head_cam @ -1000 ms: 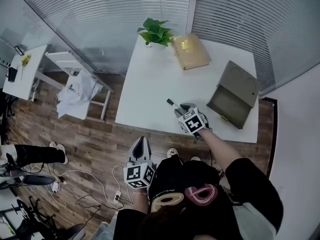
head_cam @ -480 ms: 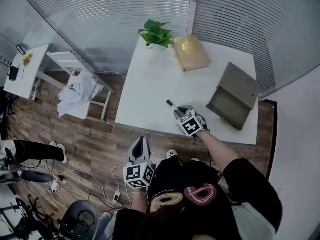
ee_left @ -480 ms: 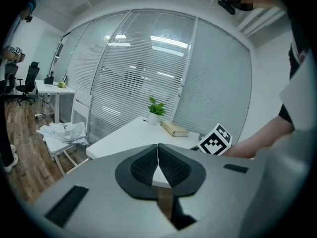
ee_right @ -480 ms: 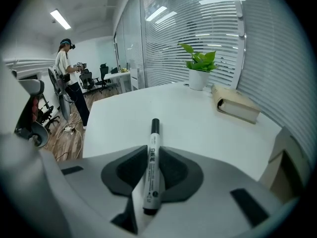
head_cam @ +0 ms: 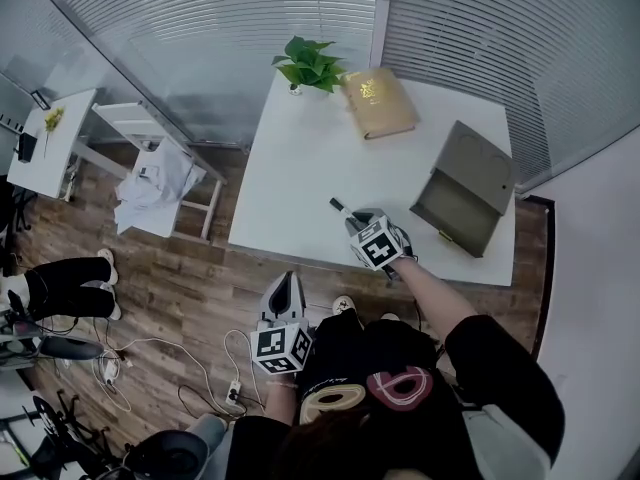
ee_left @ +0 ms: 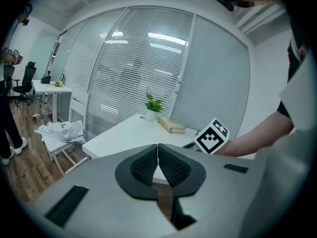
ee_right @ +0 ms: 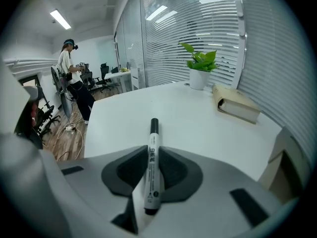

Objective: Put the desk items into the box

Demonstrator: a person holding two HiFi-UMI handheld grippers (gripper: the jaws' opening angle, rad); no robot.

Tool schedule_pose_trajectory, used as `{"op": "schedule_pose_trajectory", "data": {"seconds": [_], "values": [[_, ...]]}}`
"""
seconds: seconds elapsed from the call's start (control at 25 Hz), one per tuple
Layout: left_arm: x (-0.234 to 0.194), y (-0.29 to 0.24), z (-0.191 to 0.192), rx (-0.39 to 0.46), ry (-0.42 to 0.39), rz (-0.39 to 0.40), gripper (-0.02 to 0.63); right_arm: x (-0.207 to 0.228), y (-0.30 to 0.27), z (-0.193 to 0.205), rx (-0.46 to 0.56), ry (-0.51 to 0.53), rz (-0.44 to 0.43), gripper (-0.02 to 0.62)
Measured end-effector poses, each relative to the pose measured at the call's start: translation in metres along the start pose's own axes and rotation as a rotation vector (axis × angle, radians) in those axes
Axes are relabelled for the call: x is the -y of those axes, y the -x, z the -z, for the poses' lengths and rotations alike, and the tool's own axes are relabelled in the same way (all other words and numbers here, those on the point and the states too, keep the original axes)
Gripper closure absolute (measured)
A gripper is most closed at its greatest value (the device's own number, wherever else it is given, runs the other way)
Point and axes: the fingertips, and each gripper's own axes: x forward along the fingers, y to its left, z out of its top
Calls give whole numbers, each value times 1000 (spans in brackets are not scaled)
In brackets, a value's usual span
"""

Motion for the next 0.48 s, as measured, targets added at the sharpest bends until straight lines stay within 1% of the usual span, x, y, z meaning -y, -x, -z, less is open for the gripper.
{"op": "schedule_pose_trajectory", "data": {"seconds": [0.16, 0.48], "values": [[6, -1, 3, -13, -14, 17, 589, 1, 10, -4, 41, 8, 26, 520], [23, -7, 5, -26, -32, 61, 589, 1, 36, -12, 118, -13, 34, 520]]}}
